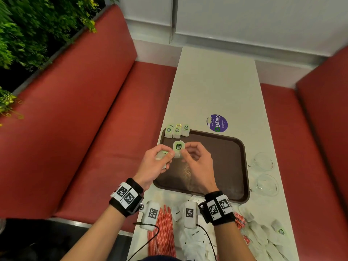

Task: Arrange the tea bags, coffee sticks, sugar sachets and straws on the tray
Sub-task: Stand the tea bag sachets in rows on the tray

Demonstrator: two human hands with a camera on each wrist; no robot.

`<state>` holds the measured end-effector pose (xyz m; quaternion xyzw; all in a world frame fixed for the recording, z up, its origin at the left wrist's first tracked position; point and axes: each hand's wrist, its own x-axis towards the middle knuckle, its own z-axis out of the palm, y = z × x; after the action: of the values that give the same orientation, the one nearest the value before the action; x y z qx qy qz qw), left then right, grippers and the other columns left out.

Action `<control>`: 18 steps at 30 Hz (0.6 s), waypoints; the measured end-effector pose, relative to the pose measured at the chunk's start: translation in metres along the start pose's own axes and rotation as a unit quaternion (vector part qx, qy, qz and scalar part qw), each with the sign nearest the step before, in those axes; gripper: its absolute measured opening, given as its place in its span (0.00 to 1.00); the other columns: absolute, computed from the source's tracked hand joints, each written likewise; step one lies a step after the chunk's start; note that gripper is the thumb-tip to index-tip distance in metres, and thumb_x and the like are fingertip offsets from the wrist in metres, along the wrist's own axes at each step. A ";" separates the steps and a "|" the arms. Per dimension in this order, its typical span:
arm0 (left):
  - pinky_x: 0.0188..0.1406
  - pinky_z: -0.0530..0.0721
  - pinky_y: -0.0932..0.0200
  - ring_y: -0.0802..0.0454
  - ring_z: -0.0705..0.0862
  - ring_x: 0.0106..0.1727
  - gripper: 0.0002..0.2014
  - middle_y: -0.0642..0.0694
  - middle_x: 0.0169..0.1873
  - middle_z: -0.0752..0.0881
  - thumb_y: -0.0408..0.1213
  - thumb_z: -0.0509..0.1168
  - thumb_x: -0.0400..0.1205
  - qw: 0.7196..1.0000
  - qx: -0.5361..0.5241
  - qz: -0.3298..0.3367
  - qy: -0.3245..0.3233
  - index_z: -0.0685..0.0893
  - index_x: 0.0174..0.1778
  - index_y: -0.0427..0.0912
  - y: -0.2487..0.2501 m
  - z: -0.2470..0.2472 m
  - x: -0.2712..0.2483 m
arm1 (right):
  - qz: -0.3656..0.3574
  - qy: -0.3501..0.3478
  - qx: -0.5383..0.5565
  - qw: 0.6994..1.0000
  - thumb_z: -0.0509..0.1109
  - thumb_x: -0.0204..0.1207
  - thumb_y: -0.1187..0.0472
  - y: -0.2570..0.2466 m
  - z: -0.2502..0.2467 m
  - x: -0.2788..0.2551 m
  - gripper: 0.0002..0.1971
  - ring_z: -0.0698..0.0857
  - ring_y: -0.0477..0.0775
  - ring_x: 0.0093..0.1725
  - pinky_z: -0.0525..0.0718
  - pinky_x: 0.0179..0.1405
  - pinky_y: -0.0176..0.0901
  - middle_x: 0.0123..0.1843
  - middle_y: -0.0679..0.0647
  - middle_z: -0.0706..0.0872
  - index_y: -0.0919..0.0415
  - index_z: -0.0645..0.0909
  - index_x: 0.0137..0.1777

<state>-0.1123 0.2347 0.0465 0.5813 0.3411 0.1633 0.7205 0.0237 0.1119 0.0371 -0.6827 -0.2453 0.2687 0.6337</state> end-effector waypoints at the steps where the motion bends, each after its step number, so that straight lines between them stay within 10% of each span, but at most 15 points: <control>1: 0.28 0.74 0.61 0.49 0.80 0.35 0.05 0.43 0.36 0.84 0.40 0.74 0.89 1.000 0.003 0.003 0.005 0.90 0.54 0.42 0.000 0.001 0.001 | 0.012 0.001 0.005 1.000 0.80 0.85 0.64 0.001 0.000 0.000 0.08 0.94 0.57 0.55 0.95 0.52 0.51 0.53 0.54 0.95 0.55 0.89 0.61; 11: 0.33 0.81 0.56 0.48 0.86 0.42 0.09 0.38 0.48 0.86 0.38 0.67 0.93 0.992 -0.072 -0.081 0.067 0.86 0.65 0.40 -0.019 0.002 0.013 | 0.080 0.151 -0.119 0.978 0.85 0.79 0.54 0.044 -0.018 0.044 0.08 0.91 0.37 0.44 0.85 0.51 0.36 0.44 0.44 0.95 0.47 0.88 0.52; 15: 0.39 0.85 0.54 0.46 0.87 0.45 0.14 0.36 0.52 0.85 0.27 0.61 0.90 0.987 -0.105 -0.105 0.070 0.84 0.69 0.39 -0.027 -0.006 0.018 | 0.112 0.177 -0.159 0.965 0.84 0.79 0.55 0.066 -0.020 0.083 0.08 0.90 0.40 0.47 0.86 0.63 0.46 0.45 0.45 0.94 0.49 0.87 0.52; 18: 0.43 0.87 0.54 0.46 0.87 0.47 0.19 0.36 0.53 0.85 0.21 0.57 0.88 0.988 -0.092 -0.101 0.077 0.84 0.70 0.40 -0.028 -0.012 0.021 | 0.126 0.175 -0.177 0.960 0.83 0.81 0.58 0.079 -0.014 0.113 0.06 0.91 0.48 0.49 0.85 0.56 0.35 0.46 0.48 0.94 0.52 0.88 0.52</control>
<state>-0.1100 0.2488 0.0123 0.4611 0.4362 0.1644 0.7550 0.1162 0.1721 -0.0469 -0.8458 -0.0857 0.1749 0.4968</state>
